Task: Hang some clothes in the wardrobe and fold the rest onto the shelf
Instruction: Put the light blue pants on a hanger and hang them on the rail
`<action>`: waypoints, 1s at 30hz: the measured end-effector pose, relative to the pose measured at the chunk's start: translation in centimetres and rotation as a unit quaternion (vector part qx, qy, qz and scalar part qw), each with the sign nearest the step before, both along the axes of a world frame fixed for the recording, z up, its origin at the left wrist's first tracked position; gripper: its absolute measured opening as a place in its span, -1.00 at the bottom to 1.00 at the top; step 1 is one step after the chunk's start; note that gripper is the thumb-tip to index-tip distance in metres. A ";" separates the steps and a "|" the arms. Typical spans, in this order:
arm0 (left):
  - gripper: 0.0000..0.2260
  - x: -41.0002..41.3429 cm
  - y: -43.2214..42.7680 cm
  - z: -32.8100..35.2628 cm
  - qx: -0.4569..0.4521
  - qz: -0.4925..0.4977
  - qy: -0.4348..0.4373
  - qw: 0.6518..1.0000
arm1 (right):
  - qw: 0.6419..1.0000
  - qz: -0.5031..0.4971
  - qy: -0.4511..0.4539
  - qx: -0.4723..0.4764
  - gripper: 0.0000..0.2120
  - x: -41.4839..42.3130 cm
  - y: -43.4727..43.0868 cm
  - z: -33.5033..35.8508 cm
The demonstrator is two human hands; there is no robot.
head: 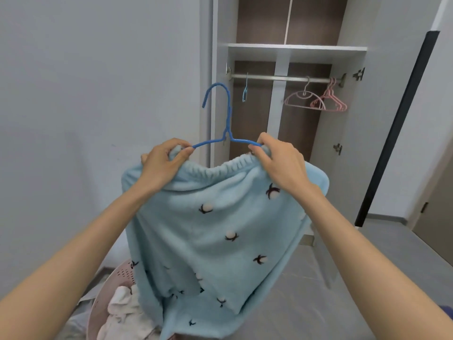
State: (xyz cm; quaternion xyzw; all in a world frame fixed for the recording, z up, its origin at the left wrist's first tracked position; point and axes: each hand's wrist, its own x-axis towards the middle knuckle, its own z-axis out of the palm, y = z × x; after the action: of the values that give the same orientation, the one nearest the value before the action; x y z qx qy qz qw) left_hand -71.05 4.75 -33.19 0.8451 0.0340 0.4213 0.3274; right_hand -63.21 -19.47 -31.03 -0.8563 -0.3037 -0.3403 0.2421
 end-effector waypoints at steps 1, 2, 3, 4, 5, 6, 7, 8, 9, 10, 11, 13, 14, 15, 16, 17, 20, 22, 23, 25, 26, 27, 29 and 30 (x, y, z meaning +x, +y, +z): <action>-0.84 0.0 0.2 -0.3 0.017 0.004 0.019 1.000 | 1.000 -0.007 0.017 0.007 -0.76 0.0 -0.3 -0.3; -0.74 -0.1 0.6 -0.5 0.038 0.016 0.041 0.998 | 0.999 -0.016 0.026 0.014 -0.75 -0.1 -0.6 -0.7; -0.70 0.0 1.0 -0.8 0.066 0.037 0.056 0.996 | 0.999 -0.025 0.033 0.024 -0.75 -0.2 -0.8 -1.1; -0.68 0.0 1.5 -1.1 0.096 0.062 0.061 0.992 | 0.998 -0.031 0.040 0.030 -0.75 -0.3 -1.0 -1.4; -0.68 -0.1 1.8 -1.4 0.121 0.088 0.062 0.987 | 0.998 -0.033 0.047 0.032 -0.75 -0.5 -1.2 -1.7; -0.69 -0.2 2.0 -1.7 0.145 0.115 0.063 0.981 | 0.998 -0.030 0.051 0.031 -0.76 -0.6 -1.4 -1.9; -0.73 -0.4 1.9 -1.9 0.172 0.130 0.053 0.975 | 0.998 -0.024 0.054 0.029 -0.76 -0.8 -1.5 -2.0; -0.76 -0.6 1.6 -2.1 0.202 0.134 0.041 0.969 | 0.998 -0.014 0.059 0.028 -0.77 -0.9 -1.7 -2.0; -0.76 -0.7 1.4 -2.2 0.223 0.127 0.039 0.966 | 0.997 -0.002 0.067 0.028 -0.77 -1.1 -1.8 -2.1; -0.75 -0.8 1.0 -2.2 0.223 0.112 0.051 0.967 | 0.997 0.010 0.075 0.030 -0.77 -1.3 -1.9 -2.2; -0.74 -0.9 0.8 -2.1 0.209 0.098 0.067 0.971 | 0.996 0.019 0.083 0.029 -0.78 -1.4 -2.0 -2.4; -0.74 -0.9 0.6 -2.3 0.178 0.084 0.071 0.978 | 0.995 0.024 0.098 0.021 -0.78 -1.7 -2.2 -2.8; -0.74 -0.8 0.5 -2.5 0.168 0.082 0.066 0.980 | 0.994 0.026 0.107 0.016 -0.78 -1.9 -2.4 -3.0; -0.75 -0.8 0.4 -2.6 0.160 0.078 0.061 0.982 | 0.993 0.029 0.118 0.009 -0.78 -1.9 -2.5 -3.3; -0.75 -0.8 0.2 -2.6 0.147 0.074 0.055 0.985 | 0.991 0.034 0.130 -0.001 -0.78 -2.0 -2.6 -3.7; -0.74 -0.7 0.0 -2.6 0.127 0.074 0.048 0.988 | 0.989 0.038 0.143 -0.011 -0.78 -2.0 -2.6 -4.2; -0.72 -0.2 -0.1 -1.9 0.057 0.097 0.037 0.993 | 0.988 0.023 0.152 -0.020 -0.78 -2.0 -2.1 -6.1; -0.70 0.0 -0.7 -1.8 0.030 0.092 0.022 0.995 | 0.988 0.005 0.155 -0.014 -0.78 -1.9 -1.4 -7.3; -0.70 0.0 -1.4 -1.9 0.027 0.082 0.014 0.996 | 0.987 -0.004 0.163 -0.014 -0.77 -1.8 -1.0 -7.7; -0.74 -0.2 -3.6 -2.3 0.037 0.049 0.003 0.998 | 0.983 -0.012 0.183 -0.011 -0.77 -1.7 -0.4 -8.0; -0.77 -0.2 -4.8 -2.6 0.042 0.029 0.003 0.999 | 0.983 -0.010 0.186 -0.004 -0.77 -1.7 -0.2 -8.0; -0.79 -0.3 -5.8 -3.0 0.041 0.011 0.007 0.999 | 0.983 -0.010 0.183 0.008 -0.77 -1.7 0.0 -7.9; -0.80 -0.2 -6.6 -3.6 0.020 -0.016 0.019 0.999 | 0.984 -0.024 0.170 0.045 -0.76 -1.9 0.0 -7.3; -0.81 -0.1 -6.4 -3.8 0.011 -0.025 0.027 0.999 | 0.984 -0.032 0.161 0.064 -0.76 -2.0 -0.2 -7.0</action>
State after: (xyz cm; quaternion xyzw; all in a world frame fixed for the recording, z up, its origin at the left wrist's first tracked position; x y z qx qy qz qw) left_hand -71.17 -1.66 -37.00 0.8605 0.0167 0.3898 0.3275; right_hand -65.17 -19.64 -38.02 -0.8921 -0.2106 -0.2244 0.3307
